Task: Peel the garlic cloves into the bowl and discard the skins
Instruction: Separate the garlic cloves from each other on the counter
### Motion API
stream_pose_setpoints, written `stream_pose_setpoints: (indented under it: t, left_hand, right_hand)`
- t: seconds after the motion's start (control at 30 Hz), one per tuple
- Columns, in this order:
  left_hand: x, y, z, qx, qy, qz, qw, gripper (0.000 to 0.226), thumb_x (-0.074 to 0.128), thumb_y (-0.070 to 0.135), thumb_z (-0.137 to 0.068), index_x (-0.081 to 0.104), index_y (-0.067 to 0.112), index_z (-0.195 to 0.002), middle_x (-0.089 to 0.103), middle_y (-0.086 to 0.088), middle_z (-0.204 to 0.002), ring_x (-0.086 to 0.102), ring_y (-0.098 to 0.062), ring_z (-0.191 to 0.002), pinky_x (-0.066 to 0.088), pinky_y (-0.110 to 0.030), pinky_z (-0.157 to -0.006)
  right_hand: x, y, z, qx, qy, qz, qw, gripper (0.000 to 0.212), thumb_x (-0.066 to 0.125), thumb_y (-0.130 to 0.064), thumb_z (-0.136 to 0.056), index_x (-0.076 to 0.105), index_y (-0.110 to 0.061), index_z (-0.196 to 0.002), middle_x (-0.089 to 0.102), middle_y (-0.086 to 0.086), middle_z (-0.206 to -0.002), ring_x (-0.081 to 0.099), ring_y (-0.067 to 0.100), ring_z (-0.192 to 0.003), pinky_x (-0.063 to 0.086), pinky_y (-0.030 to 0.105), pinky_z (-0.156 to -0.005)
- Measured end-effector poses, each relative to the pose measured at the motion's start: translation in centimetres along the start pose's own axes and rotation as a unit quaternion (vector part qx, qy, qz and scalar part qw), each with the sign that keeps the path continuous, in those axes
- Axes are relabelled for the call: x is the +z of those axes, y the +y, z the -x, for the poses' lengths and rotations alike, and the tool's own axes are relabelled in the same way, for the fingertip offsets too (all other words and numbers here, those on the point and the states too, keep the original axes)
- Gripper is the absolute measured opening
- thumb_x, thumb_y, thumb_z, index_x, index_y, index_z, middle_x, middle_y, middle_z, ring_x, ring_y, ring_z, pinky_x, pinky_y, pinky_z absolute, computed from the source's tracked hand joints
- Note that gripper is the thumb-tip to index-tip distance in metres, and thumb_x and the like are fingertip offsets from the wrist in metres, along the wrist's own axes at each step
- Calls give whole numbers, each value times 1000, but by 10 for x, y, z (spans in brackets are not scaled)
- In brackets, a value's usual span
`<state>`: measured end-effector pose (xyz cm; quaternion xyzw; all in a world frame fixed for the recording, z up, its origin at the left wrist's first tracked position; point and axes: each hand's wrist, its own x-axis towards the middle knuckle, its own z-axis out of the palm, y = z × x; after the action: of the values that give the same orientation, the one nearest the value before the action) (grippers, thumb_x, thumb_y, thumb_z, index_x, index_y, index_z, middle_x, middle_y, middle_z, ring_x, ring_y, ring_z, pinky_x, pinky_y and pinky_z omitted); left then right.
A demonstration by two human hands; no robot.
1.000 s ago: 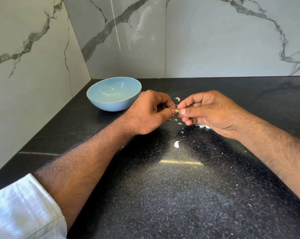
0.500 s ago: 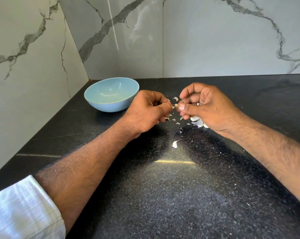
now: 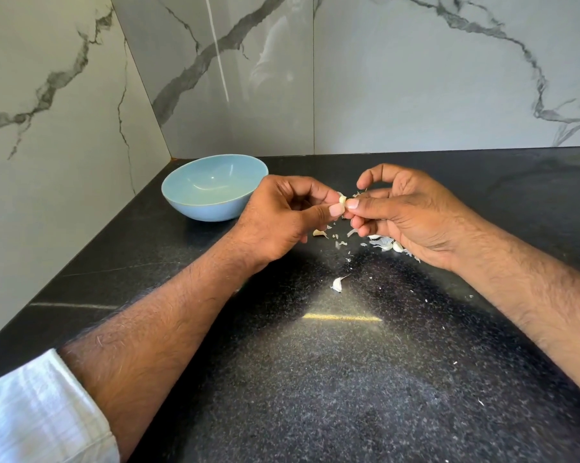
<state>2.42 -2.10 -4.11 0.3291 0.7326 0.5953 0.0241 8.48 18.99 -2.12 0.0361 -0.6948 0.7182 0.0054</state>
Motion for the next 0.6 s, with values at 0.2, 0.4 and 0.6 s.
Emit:
stream_pose_setpoints:
  t: [0.2, 0.4, 0.6]
  left_hand:
    - [1, 0, -1, -15, 8, -8, 1000, 10, 79, 13, -96, 77, 4, -98, 72, 2, -73, 64, -14, -66, 48, -28, -52]
    - [4, 2, -1, 10, 25, -57, 998, 6, 78, 10, -97, 76, 4, -94, 71, 1, -73, 63, -9, -62, 48, -19, -52]
    - [4, 1, 1, 51, 29, -127, 990, 4, 80, 14, -96, 80, 10, -95, 77, -2, -76, 73, -17, -64, 56, -27, -55]
  right_hand:
    - [1, 3, 1, -28, 8, 74, 997, 16, 77, -1, -89, 67, 0, -101, 76, 22, -89, 69, 23, -72, 58, 31, -65]
    - [0, 4, 0, -81, 34, 196, 977, 4, 77, -7, -91, 80, -5, -94, 76, 17, -81, 68, 18, -70, 59, 29, -63]
    - [0, 4, -2, -105, 37, 252, 961, 7, 74, -12, -96, 81, -13, -92, 78, 5, -77, 71, 13, -68, 60, 32, -65]
